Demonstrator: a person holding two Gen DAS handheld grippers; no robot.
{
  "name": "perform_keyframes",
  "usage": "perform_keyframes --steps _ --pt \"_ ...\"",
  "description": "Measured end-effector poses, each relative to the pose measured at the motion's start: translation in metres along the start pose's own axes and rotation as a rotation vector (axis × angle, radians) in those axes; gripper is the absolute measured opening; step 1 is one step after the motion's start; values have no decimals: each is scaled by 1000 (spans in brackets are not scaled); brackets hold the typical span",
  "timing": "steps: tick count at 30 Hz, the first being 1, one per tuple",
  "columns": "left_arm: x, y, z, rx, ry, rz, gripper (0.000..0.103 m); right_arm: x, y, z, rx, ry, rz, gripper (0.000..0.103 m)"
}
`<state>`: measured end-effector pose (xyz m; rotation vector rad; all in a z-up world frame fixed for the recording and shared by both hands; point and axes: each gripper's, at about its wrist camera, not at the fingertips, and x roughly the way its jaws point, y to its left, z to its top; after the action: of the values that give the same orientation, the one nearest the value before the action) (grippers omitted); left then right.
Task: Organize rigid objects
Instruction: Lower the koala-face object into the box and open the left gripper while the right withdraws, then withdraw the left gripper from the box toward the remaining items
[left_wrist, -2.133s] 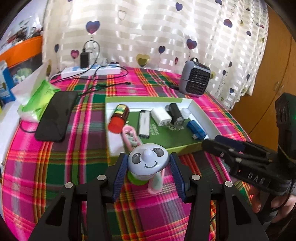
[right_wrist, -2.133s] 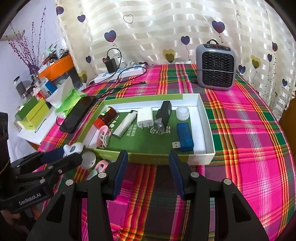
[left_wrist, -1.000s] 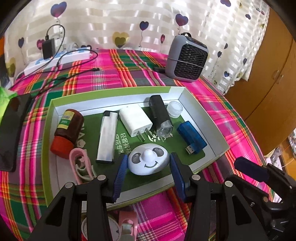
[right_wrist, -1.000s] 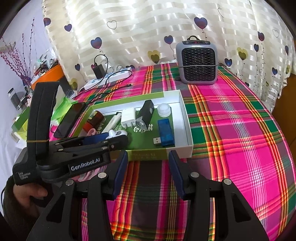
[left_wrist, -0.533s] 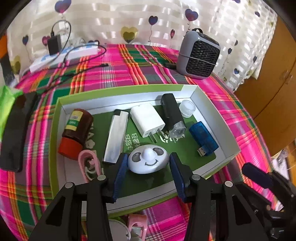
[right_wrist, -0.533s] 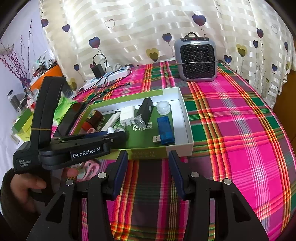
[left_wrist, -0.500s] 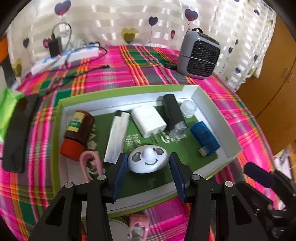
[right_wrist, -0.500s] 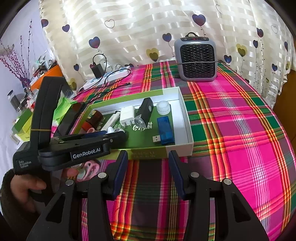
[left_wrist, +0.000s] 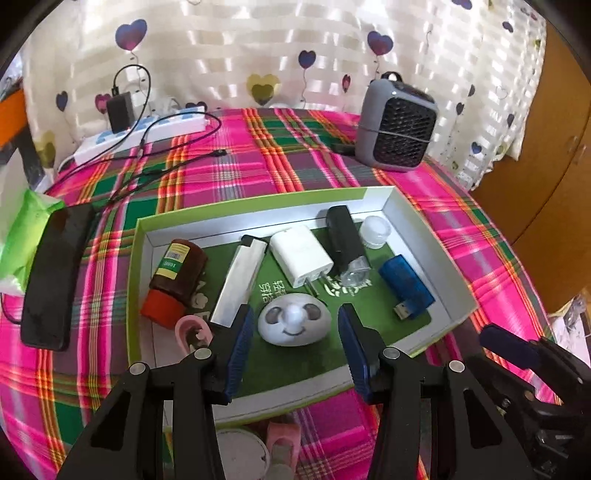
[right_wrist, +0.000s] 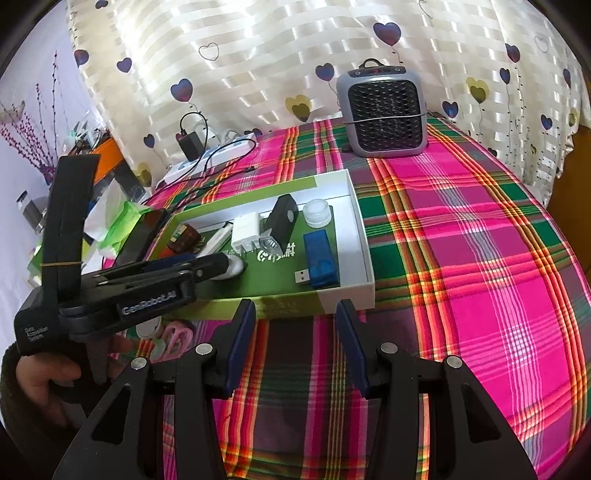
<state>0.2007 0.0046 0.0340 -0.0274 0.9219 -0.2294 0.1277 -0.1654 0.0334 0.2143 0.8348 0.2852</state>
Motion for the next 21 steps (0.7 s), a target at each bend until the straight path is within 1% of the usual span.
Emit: perform_keyframes --steps 3,6,10,13,14,17,19,21 --pt "-8 -4 -3 20 -25 30 46 -1 -1 -1 3 -3 8 47" --pt "-17 -8 -8 17 -40 12 46 0 -1 -2 2 0 16 47" --pt "-30 -11 -18 17 -62 11 46 -4 -1 -5 0 -6 18 47" --pt "-42 -8 -27 -11 -82 -54 46 -7 -1 -8 -5 -7 18 47" --pt "-47 -5 -31 -34 -85 -83 46 -8 0 -8 -7 -8 19 47" --pt "-61 3 -43 -93 -98 -140 46 -12 4 -12 -22 -15 18 47" --pt "-71 6 -51 -92 -116 -132 46 -14 7 -15 -31 -18 20 47" --pt "-77 11 -61 -96 -108 -137 46 -16 10 -17 -38 -17 28 47"
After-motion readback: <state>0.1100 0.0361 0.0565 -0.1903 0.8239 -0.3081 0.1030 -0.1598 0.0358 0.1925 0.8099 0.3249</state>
